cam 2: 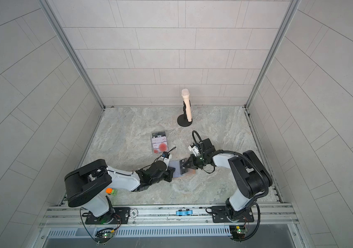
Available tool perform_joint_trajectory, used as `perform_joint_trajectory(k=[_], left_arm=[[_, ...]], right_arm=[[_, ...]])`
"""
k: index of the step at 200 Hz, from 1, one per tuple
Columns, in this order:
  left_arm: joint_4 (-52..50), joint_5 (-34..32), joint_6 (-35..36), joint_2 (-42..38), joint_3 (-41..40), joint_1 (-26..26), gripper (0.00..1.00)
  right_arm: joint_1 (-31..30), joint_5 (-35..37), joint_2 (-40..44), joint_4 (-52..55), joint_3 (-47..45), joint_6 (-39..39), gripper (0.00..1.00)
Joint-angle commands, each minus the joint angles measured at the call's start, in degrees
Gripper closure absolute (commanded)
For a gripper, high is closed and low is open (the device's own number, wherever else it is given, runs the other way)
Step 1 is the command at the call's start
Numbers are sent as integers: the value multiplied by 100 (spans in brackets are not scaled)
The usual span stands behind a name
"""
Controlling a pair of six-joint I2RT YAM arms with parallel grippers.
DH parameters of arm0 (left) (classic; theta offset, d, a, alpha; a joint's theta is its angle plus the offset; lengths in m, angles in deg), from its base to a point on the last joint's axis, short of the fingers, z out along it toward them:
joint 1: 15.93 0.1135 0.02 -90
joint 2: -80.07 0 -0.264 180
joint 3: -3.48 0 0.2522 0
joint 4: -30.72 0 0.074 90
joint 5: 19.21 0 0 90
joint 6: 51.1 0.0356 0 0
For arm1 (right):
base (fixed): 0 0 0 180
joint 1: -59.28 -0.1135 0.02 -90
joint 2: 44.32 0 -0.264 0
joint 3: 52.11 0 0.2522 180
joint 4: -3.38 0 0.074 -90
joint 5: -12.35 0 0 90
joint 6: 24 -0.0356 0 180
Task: Take the credit cards out of the card holder
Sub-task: Take out the credit card from the card slot, then pass the credit card.
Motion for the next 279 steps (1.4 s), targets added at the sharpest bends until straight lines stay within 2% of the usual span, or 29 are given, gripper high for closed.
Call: perform_joint_trajectory(k=[1, 18, 42, 76, 94, 115, 127, 136, 152, 173, 207, 237, 279], left_arm=[[-704, 6, 48, 85, -36, -28, 93], [-756, 3, 46, -39, -23, -32, 89], [-878, -47, 94, -357, -19, -31, 76], [-1595, -253, 341, -1071, 163, -21, 53], [-2148, -426, 436, -1551, 322, -26, 42], [-2689, -515, 539, -2176, 432, 30, 29], [-2796, -216, 633, -2525, 436, 174, 21], [-2775, 349, 702, -2742, 436, 381, 18], [-2649, 1385, 724, -3055, 464, 776, 17], [-2738, 2141, 836, -3447, 560, 1154, 18], [-2972, 2989, 956, -3806, 684, 1663, 18], [-2911, 3734, 908, -3769, 729, 1925, 19], [-3093, 4213, 972, -3631, 896, 2065, 26]], right_arm=[[37, 574, 347, 719, 158, 390, 98], [39, 926, 626, 1062, 226, 507, 98], [46, 1357, 1055, 1574, 399, 695, 98], [46, 1393, 1513, 1920, 647, 892, 98], [56, 1261, 1652, 2073, 758, 1051, 98], [94, 772, 1707, 1957, 789, 1031, 98], [98, 403, 1730, 1698, 737, 924, 98], [90, 117, 1760, 1435, 687, 828, 98], [90, -351, 1798, 993, 605, 648, 99], [59, -604, 1864, 828, 602, 577, 99], [-112, -773, 1943, 886, 776, 634, 99], [-516, -958, 1928, 1354, 1191, 1108, 99], [-927, -1121, 1807, 1881, 1597, 1754, 100]])
